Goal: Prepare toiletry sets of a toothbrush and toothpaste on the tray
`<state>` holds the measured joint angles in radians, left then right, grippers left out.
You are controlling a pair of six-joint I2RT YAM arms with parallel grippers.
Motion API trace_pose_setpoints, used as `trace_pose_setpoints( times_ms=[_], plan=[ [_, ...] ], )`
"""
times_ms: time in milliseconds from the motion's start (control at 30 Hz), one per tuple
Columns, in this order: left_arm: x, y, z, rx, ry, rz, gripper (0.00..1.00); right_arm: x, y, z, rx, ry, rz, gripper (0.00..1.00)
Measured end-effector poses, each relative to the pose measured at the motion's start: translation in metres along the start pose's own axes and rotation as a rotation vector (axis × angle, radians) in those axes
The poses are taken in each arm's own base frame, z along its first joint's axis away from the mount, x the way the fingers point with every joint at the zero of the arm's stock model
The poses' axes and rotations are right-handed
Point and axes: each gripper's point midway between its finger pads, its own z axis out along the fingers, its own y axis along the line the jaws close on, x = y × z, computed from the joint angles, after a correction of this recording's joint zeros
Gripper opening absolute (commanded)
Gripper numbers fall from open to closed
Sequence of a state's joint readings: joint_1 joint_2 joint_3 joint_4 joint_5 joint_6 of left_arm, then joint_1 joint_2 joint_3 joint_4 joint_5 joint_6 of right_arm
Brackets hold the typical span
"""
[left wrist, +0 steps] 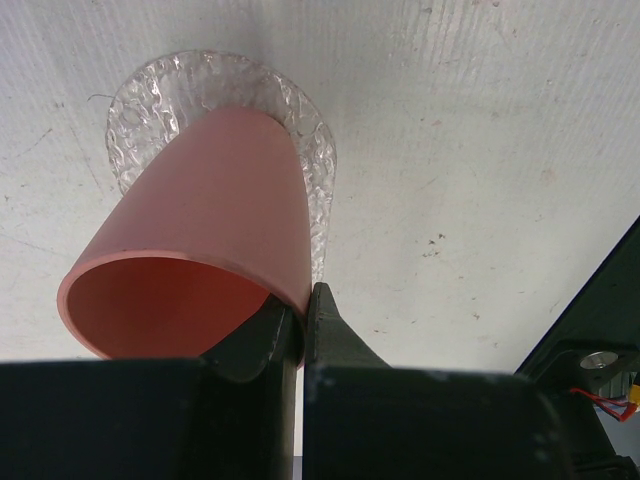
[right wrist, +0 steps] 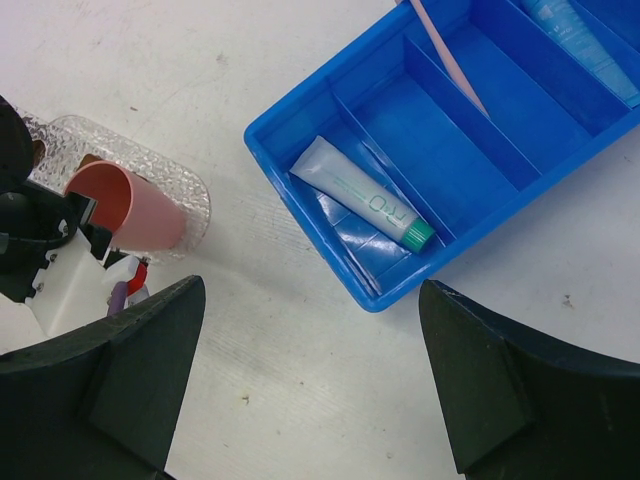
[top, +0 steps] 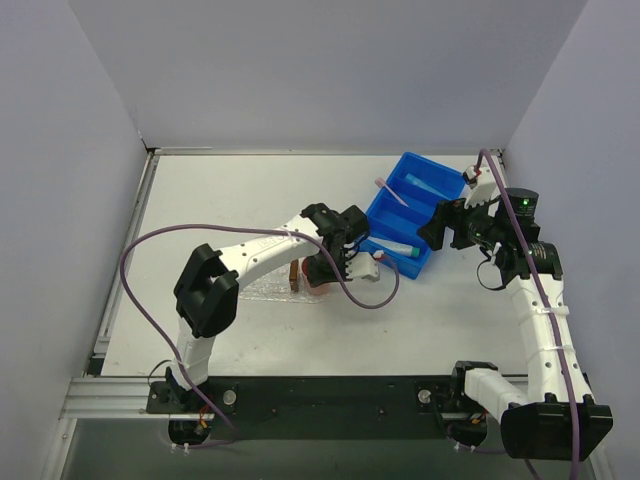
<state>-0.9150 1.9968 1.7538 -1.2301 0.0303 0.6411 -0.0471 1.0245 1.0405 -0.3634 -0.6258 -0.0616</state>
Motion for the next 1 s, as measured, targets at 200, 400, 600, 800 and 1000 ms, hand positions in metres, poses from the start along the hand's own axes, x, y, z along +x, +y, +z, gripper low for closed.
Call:
trace_pose_setpoints(
  times_ms=[200, 400, 600, 800, 1000],
  plan=[
    [0.0007, 0.0009, 0.0006, 0.001, 0.002, -0.003, 0.0, 0.0003, -0.0005, -0.0003, -0.003, -0.001, 0.004, 0.82],
    [0.0007, 0.002, 0.0009, 0.001, 0.002, -0.005, 0.0, 0.0007, -0.0016, -0.0005, -0.001, -0.001, 0.007, 0.82],
    [0.0005, 0.0022, 0.0012, 0.001, 0.002, -0.004, 0.08, 0.0019, -0.0018, -0.0002, -0.002, 0.001, 0.009, 0.82],
    [0.0006, 0.0024, 0.0013, 0.001, 0.002, -0.002, 0.23, 0.002, -0.0015, -0.0002, -0.004, 0.001, 0.01, 0.82],
    [-0.0008, 0.0051, -0.0003, -0.007, -0.001, 0.001, 0.29, 0.0018, -0.0027, -0.0007, -0.002, 0.0, 0.013, 0.82]
  ],
)
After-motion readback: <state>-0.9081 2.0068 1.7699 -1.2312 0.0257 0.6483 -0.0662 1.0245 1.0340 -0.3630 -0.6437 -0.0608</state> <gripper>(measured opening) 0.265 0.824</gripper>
